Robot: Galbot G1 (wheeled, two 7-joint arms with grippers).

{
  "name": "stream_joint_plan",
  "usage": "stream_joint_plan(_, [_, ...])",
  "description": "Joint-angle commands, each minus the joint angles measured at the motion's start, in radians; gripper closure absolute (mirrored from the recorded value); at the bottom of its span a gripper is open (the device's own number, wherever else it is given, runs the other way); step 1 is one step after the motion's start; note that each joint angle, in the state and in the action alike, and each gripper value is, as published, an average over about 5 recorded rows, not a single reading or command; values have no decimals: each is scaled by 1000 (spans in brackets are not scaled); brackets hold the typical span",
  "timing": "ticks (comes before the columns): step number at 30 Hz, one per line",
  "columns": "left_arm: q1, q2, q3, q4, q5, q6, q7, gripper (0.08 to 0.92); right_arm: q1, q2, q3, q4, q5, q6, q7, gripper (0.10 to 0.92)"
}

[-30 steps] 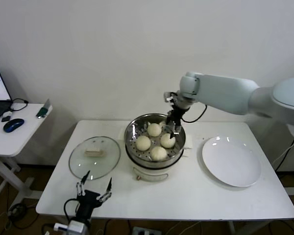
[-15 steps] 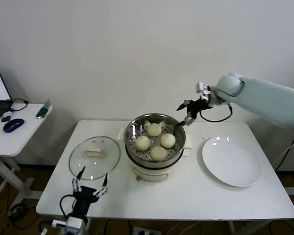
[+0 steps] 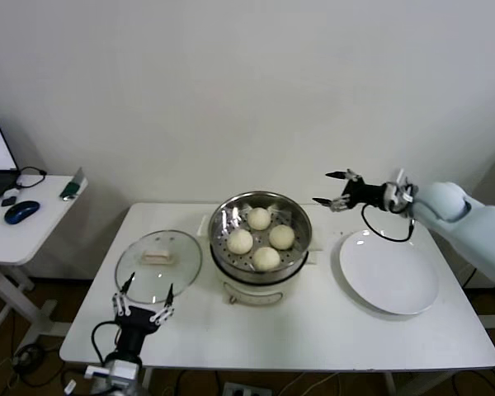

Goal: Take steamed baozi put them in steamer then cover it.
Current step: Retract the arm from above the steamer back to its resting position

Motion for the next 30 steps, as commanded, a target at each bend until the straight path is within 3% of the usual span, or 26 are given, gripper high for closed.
stream_joint_plan(1, [0, 3, -9, -5, 231, 21, -11, 177, -693, 37, 781, 147, -69, 65, 136, 203])
stream_joint_plan(7, [-25, 37, -22, 20, 449, 79, -50, 177, -943, 183, 1038, 239, -129, 29, 158, 203])
stream_joint_plan(16, [-64, 150, 29, 152, 899, 120, -68, 177, -1134, 392, 1213, 297, -184, -29, 213, 203])
stream_joint_plan(23, [-213, 189, 100, 342, 995, 99, -138, 177, -1189, 494, 1247, 292, -238, -28, 243, 203])
stream_joint_plan(30, [-361, 209, 122, 494, 994, 84, -145, 177, -1230, 539, 1292, 274, -283, -26, 238, 203])
